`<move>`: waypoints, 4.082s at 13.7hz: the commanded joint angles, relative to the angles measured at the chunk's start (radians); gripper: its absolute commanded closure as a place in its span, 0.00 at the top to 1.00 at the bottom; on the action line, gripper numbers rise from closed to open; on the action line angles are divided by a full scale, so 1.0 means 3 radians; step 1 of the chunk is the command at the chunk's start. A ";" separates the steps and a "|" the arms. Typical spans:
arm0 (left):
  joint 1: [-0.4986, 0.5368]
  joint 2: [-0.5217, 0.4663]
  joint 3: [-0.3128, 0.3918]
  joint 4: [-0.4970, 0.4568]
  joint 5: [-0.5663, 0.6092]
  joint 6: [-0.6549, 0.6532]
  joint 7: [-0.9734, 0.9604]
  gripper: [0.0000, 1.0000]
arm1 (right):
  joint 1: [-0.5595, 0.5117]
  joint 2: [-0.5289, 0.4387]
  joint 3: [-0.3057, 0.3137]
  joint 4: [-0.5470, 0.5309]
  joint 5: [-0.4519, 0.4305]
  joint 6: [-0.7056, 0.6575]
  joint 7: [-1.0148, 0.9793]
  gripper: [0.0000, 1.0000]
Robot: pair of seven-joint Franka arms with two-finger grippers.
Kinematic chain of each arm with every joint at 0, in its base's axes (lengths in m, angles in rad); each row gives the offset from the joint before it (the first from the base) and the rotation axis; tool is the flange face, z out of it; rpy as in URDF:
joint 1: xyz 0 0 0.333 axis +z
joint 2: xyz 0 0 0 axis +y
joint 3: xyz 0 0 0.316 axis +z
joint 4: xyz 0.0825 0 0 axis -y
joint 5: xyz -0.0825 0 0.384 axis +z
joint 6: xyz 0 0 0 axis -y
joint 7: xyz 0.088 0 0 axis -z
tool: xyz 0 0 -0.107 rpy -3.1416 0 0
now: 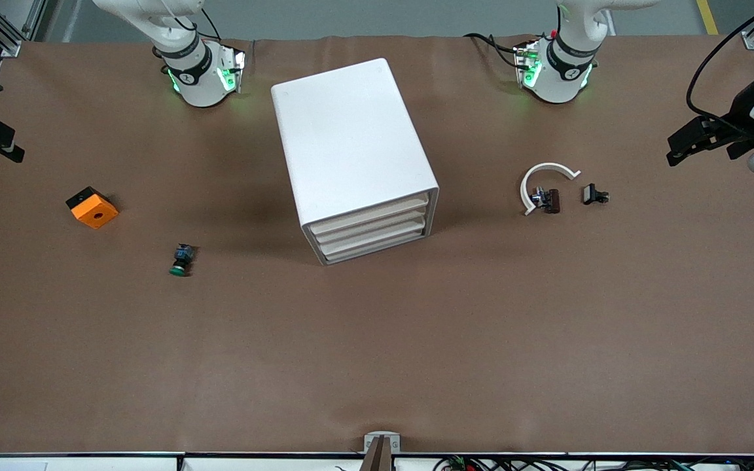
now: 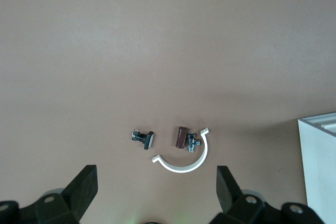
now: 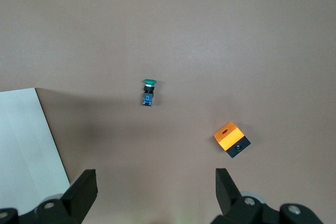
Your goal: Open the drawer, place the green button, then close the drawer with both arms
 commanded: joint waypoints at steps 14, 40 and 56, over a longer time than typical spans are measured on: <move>-0.0074 0.0695 -0.0038 0.0312 -0.0139 0.0035 0.0360 1.00 | -0.0001 0.0329 0.0031 -0.0795 0.0023 0.0373 0.0055 1.00; -0.0273 0.2828 -0.0759 0.0271 -0.2757 0.1667 0.2778 0.72 | 0.0413 0.1485 0.0036 -0.2356 0.0115 0.3250 0.0423 0.29; -0.0171 0.3299 -0.0831 0.0281 -0.3877 0.0976 0.3873 0.66 | 0.1133 0.1449 0.0041 -0.0824 0.0105 0.2074 0.0474 0.00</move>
